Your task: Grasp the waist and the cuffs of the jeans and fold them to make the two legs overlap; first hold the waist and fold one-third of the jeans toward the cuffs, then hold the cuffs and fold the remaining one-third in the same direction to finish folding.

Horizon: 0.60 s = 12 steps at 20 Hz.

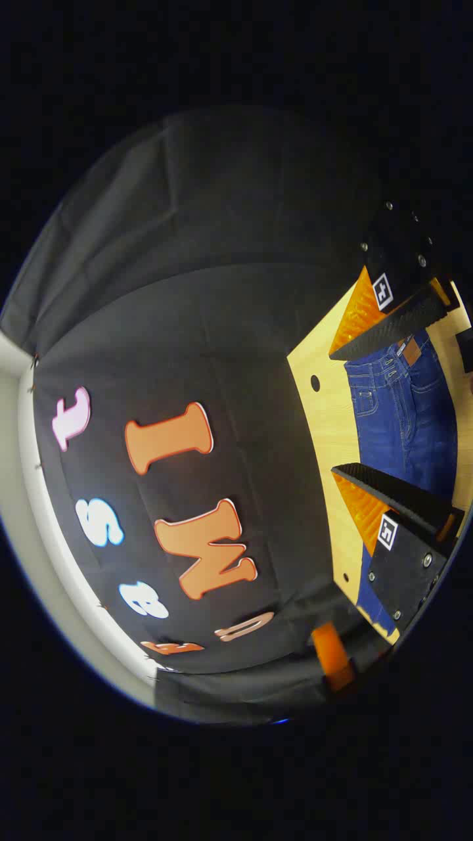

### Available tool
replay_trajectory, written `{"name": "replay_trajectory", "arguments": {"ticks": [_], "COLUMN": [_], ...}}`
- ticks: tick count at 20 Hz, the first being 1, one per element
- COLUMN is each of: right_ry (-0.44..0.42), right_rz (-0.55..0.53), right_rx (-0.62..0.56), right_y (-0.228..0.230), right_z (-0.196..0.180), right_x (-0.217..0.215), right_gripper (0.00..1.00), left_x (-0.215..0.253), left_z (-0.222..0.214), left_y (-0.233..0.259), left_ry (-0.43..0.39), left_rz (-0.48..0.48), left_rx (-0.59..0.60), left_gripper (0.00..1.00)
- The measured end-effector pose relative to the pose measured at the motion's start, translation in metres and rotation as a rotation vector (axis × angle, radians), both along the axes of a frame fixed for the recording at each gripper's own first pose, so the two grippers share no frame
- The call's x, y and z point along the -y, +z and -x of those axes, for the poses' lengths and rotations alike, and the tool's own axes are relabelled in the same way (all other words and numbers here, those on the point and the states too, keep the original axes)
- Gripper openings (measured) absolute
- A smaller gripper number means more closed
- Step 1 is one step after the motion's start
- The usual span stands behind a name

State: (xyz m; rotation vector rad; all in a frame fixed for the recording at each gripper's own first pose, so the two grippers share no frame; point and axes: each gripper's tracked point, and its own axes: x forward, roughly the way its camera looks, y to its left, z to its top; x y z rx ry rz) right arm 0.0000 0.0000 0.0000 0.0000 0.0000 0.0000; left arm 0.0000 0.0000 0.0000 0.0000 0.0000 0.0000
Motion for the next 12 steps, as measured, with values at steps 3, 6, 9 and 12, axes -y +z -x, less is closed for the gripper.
{"name": "replay_trajectory", "arguments": {"ticks": [3,6,9,12], "right_ry": [-0.043,-0.048,-0.011,0.016], "right_rz": [0.045,0.05,0.098,0.082], "right_rx": [-0.004,-0.008,-0.055,-0.084], "right_y": [0.004,0.001,-0.01,-0.02], "right_z": [0.016,0.023,0.027,0.034], "right_x": [-0.039,-0.08,-0.117,-0.138], "right_gripper": [0.96,1.0,0.97,0.97], "left_x": [-0.095,-0.187,-0.242,-0.281], "left_z": [0.02,0.04,0.066,0.085], "left_y": [0.027,0.05,0.077,0.096], "left_ry": [0.066,0.19,0.267,0.309], "left_rz": [0.014,-0.022,-0.048,-0.032], "left_rx": [0.029,0.064,0.123,0.157], "left_gripper": [0.97,0.97,0.97,0.97]}}
